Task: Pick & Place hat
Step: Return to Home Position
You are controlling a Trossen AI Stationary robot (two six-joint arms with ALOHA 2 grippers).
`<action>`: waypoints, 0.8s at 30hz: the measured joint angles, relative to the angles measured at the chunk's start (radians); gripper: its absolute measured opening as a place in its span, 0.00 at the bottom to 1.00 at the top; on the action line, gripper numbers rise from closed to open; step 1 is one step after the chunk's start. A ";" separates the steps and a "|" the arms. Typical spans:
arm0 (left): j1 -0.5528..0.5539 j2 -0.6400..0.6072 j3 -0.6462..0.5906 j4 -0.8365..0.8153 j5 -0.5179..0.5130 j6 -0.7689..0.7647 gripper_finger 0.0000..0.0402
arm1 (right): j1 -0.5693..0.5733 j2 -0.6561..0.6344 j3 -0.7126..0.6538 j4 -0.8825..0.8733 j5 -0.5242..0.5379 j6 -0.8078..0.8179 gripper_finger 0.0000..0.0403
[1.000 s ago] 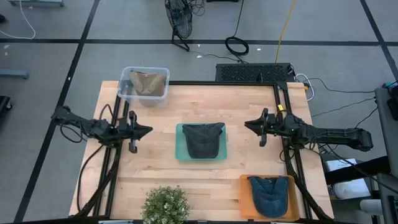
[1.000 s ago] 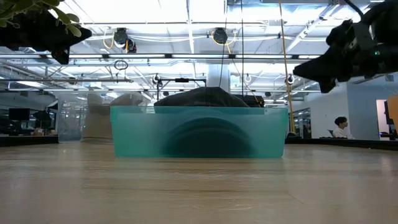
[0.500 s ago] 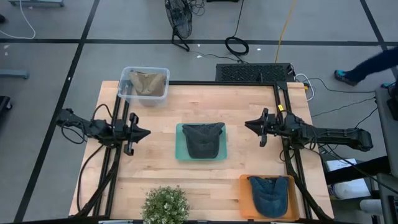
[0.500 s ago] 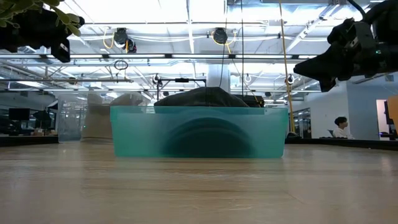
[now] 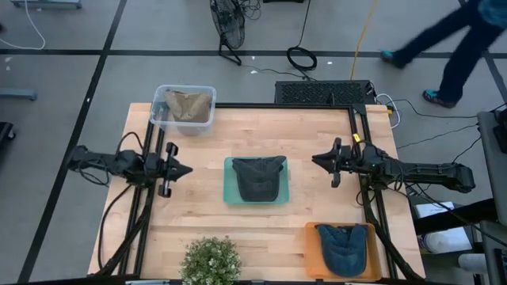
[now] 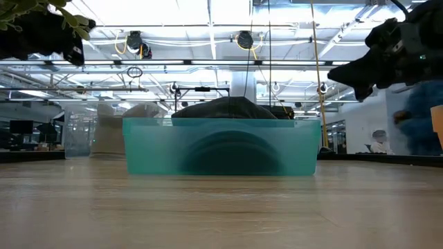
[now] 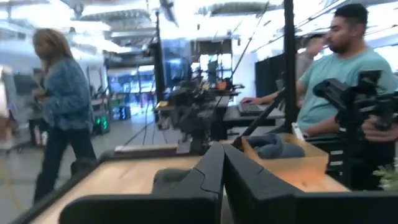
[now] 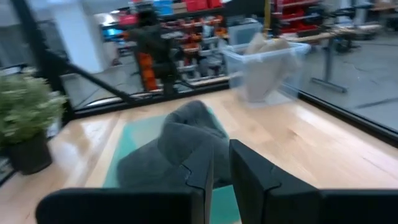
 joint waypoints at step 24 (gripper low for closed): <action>0.350 0.000 0.000 -0.152 0.146 -0.216 0.10 | 0.000 0.000 0.000 0.015 -0.156 -0.104 0.11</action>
